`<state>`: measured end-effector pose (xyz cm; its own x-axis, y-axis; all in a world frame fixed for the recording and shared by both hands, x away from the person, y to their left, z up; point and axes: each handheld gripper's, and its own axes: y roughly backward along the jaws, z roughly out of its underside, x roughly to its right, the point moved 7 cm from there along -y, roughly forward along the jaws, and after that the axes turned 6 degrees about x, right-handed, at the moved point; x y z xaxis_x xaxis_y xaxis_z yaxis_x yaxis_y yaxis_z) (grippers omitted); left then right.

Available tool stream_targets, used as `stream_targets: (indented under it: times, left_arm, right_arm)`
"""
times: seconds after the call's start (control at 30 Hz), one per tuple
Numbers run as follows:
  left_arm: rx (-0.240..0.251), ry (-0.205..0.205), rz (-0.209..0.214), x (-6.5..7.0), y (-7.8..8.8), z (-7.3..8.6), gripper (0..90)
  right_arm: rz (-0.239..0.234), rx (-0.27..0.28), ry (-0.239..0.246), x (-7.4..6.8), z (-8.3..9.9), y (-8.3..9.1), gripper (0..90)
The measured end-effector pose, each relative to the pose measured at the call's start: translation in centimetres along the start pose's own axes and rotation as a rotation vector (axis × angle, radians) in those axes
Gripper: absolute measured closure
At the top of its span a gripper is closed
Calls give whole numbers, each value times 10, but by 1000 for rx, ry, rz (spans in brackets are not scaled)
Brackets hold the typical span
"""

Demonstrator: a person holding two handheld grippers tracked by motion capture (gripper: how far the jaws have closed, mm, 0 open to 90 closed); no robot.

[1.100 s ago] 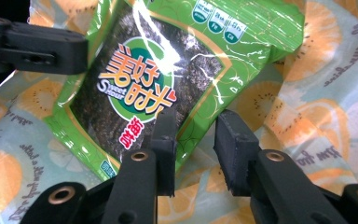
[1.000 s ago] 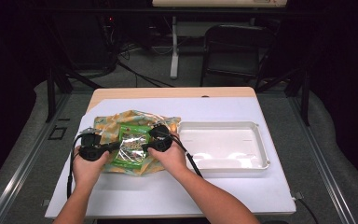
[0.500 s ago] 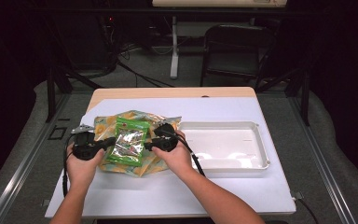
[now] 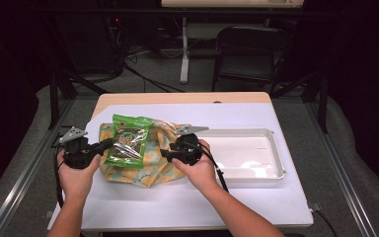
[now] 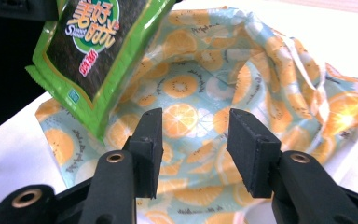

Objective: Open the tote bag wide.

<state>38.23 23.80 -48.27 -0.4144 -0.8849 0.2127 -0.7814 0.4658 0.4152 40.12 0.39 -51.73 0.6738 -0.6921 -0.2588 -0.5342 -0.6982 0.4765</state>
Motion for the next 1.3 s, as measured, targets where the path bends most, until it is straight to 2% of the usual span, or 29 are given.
stream_targets:
  times: [0.2,0.27,0.4,0.5,0.57,0.83,0.93,1.13,1.3]
  left_arm:
    - [14,-20,-9,9,-4,-4,900]
    - [16,-24,-7,12,-6,-6,900]
    - [18,-36,-1,23,-11,-10,900]
    - [22,-47,5,31,-17,-13,900]
    - [17,-49,13,36,-20,-15,900]
    - [20,-76,26,55,-30,-20,900]
    - [21,-76,37,61,-32,-21,900]
    - [38,-70,51,69,-37,-23,900]
    - [42,-73,59,76,-43,-24,900]
  right_arm:
    - [29,28,40,7,2,16,541]
    - [31,48,25,12,2,21,541]
    - [52,41,40,22,4,30,542]
    - [47,43,24,27,5,37,542]
    - [49,41,30,30,4,41,542]
    - [80,58,11,45,7,54,542]
    - [88,64,-4,47,8,58,542]
    - [80,72,0,45,9,63,542]
    - [81,93,-24,48,7,67,542]
